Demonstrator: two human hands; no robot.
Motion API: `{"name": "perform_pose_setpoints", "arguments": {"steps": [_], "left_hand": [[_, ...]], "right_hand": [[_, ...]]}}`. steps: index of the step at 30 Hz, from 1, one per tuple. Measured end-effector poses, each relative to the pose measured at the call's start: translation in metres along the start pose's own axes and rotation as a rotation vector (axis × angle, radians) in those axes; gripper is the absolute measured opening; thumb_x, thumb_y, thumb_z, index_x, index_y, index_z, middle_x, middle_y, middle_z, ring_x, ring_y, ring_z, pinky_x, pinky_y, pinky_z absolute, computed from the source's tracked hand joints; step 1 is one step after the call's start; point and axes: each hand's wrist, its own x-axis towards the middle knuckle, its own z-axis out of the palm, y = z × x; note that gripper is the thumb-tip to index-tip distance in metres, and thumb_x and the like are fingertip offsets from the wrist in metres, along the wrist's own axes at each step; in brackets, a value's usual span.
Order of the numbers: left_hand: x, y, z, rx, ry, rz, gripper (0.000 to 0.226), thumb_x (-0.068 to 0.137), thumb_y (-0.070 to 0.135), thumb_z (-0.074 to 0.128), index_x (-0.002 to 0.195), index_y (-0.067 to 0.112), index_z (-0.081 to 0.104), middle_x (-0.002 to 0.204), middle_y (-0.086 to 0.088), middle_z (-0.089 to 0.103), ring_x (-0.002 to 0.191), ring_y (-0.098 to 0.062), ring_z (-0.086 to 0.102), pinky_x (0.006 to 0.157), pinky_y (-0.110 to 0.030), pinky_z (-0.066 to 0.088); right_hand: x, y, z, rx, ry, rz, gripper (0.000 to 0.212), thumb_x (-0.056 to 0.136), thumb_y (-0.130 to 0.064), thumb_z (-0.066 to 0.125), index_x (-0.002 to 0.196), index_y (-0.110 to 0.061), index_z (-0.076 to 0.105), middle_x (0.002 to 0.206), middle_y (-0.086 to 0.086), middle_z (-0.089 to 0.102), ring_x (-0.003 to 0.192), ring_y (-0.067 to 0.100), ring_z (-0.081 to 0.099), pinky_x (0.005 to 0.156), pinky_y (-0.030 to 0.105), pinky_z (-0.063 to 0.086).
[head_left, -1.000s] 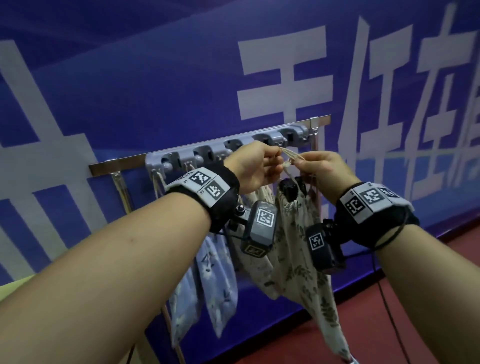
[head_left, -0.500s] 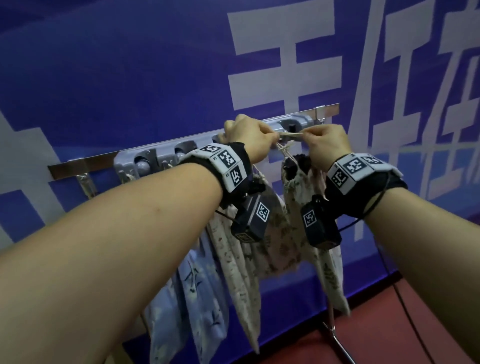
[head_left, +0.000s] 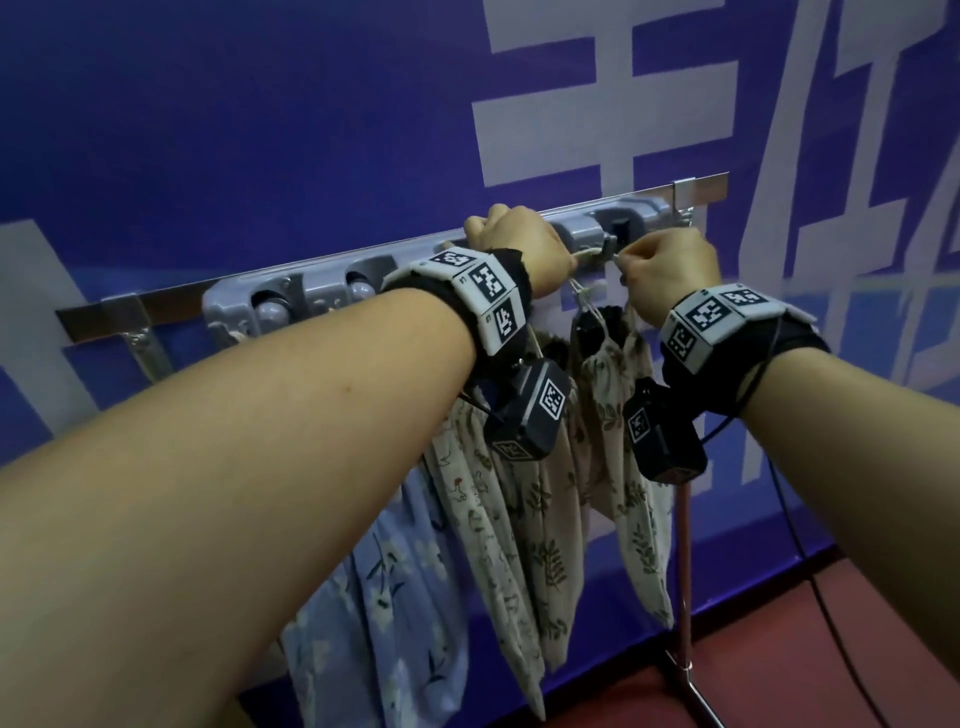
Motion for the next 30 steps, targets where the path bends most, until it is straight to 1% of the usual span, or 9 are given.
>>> {"name": "perform_pose_setpoints", "arguments": {"steps": [2, 4, 7, 11, 15, 21, 23, 26, 30], "left_hand": [[0.001, -0.003, 0.001, 0.032, -0.052, 0.060, 0.028, 0.094, 0.038, 0.058, 0.114, 0.023, 0.070, 0.125, 0.003, 0.060, 0.125, -0.024, 0.040, 0.105, -0.035, 0.031], [-0.002, -0.007, 0.000, -0.007, -0.058, 0.076, 0.026, 0.093, 0.034, 0.059, 0.111, 0.021, 0.072, 0.121, 0.002, 0.064, 0.123, -0.024, 0.044, 0.105, -0.035, 0.037], [-0.013, -0.017, -0.007, -0.097, -0.068, 0.135, 0.022, 0.090, 0.035, 0.062, 0.099, 0.020, 0.075, 0.110, 0.001, 0.069, 0.115, -0.022, 0.054, 0.098, -0.036, 0.047], [-0.042, -0.031, -0.032, -0.306, -0.028, 0.179, 0.029, 0.093, 0.033, 0.059, 0.117, 0.019, 0.066, 0.114, 0.000, 0.068, 0.107, -0.019, 0.061, 0.091, -0.029, 0.048], [-0.073, -0.046, -0.068, -0.469, 0.033, 0.206, 0.029, 0.094, 0.029, 0.060, 0.120, 0.017, 0.064, 0.105, 0.003, 0.067, 0.094, -0.013, 0.062, 0.083, -0.024, 0.049], [-0.127, -0.106, -0.152, -0.527, 0.077, 0.074, 0.023, 0.092, 0.038, 0.060, 0.108, 0.022, 0.063, 0.096, -0.002, 0.067, 0.093, -0.023, 0.069, 0.085, -0.041, 0.056], [-0.146, -0.132, -0.173, -0.562, 0.095, -0.003, 0.029, 0.085, 0.045, 0.060, 0.105, 0.024, 0.062, 0.098, -0.005, 0.069, 0.094, -0.025, 0.069, 0.084, -0.043, 0.056], [-0.189, -0.193, -0.214, -0.604, 0.139, -0.127, 0.025, 0.094, 0.037, 0.057, 0.110, 0.018, 0.062, 0.091, -0.002, 0.070, 0.083, -0.021, 0.069, 0.071, -0.029, 0.054], [-0.253, -0.275, -0.251, -0.685, 0.215, -0.300, 0.015, 0.100, 0.029, 0.051, 0.101, 0.016, 0.059, 0.075, 0.002, 0.063, 0.065, -0.011, 0.058, 0.051, -0.016, 0.043]], "right_hand": [[-0.006, 0.007, 0.005, -0.026, -0.023, 0.019, 0.022, 0.093, -0.022, 0.055, 0.100, -0.012, 0.074, 0.100, 0.010, 0.072, 0.097, 0.025, 0.064, 0.079, 0.027, 0.048], [-0.012, 0.010, 0.005, -0.013, -0.013, 0.029, 0.022, 0.093, -0.024, 0.056, 0.101, -0.013, 0.074, 0.102, 0.010, 0.071, 0.096, 0.023, 0.062, 0.073, 0.023, 0.039], [-0.020, 0.003, -0.002, 0.052, 0.028, 0.048, 0.024, 0.093, -0.021, 0.054, 0.109, -0.014, 0.070, 0.110, 0.006, 0.069, 0.098, 0.018, 0.061, 0.076, 0.018, 0.036], [-0.036, -0.017, -0.009, 0.107, 0.077, 0.034, 0.027, 0.091, -0.018, 0.052, 0.114, -0.013, 0.066, 0.115, 0.006, 0.067, 0.107, 0.021, 0.059, 0.082, 0.021, 0.038], [-0.058, -0.053, -0.017, 0.180, 0.072, 0.029, 0.028, 0.090, -0.017, 0.051, 0.114, -0.014, 0.066, 0.114, 0.005, 0.066, 0.105, 0.021, 0.060, 0.081, 0.021, 0.039], [-0.120, -0.143, -0.012, 0.272, -0.083, -0.068, 0.021, 0.086, -0.019, 0.055, 0.099, -0.011, 0.070, 0.096, 0.006, 0.069, 0.097, 0.023, 0.063, 0.085, 0.029, 0.049], [-0.141, -0.171, -0.004, 0.324, -0.157, -0.073, 0.014, 0.083, -0.021, 0.058, 0.086, -0.013, 0.069, 0.093, 0.010, 0.071, 0.094, 0.027, 0.065, 0.087, 0.038, 0.052], [-0.194, -0.227, 0.019, 0.464, -0.304, -0.031, 0.017, 0.082, -0.022, 0.060, 0.066, -0.016, 0.059, 0.082, 0.012, 0.068, 0.081, 0.031, 0.065, 0.082, 0.044, 0.054], [-0.265, -0.285, 0.055, 0.530, -0.523, -0.002, 0.027, 0.091, -0.014, 0.055, 0.064, -0.018, 0.053, 0.070, 0.010, 0.058, 0.059, 0.021, 0.054, 0.052, 0.026, 0.040]]}}
